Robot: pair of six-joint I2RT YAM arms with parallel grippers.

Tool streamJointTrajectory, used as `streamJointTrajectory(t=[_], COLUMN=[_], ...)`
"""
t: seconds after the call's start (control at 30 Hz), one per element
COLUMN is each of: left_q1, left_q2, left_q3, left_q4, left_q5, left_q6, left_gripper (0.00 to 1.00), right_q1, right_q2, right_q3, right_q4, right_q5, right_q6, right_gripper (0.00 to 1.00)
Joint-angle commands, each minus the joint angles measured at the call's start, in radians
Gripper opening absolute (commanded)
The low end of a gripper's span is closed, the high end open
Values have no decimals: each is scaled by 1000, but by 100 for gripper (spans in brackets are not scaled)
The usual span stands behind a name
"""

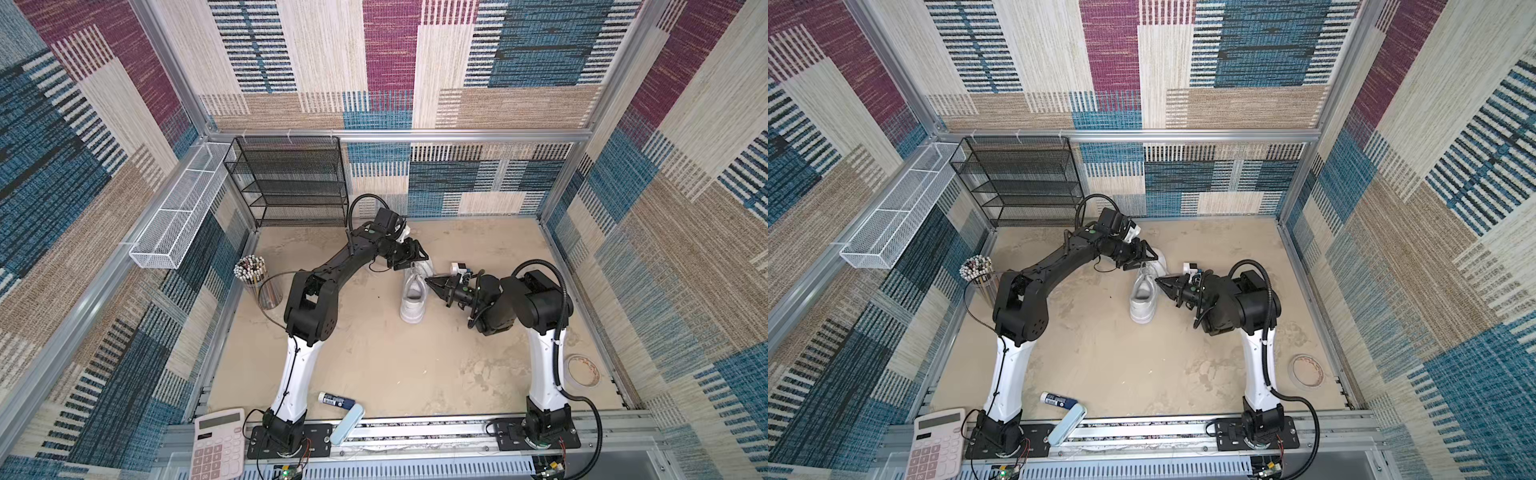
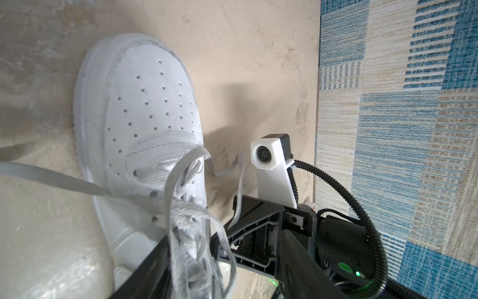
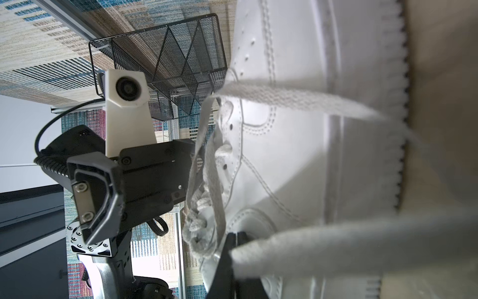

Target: Tie the shoes

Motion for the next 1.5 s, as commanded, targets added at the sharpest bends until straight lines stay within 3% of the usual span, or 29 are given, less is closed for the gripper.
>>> streamJointTrajectory(t=[0.0,0.23,0.7,1.47], left_q1=[14,44,18,-15], left_q2=[-30,-55,-84,-118], left_q3=[41,117,142,67], left_q4=[-100,-239,-243,-243], left_q5=[-101,-198,-153,-140], left_q6=[72,152,141,143], left_gripper=[64,64,55,49], right_q1=[-6,-35,-55,-30], right_q2=[-2,2,63,116], right_q3=[5,16,97,200], right_q4=[93,141,160,249], right_q5=[28,60,95,39], right_q6=[3,19,61,179], right_gripper=[0,0,0,0])
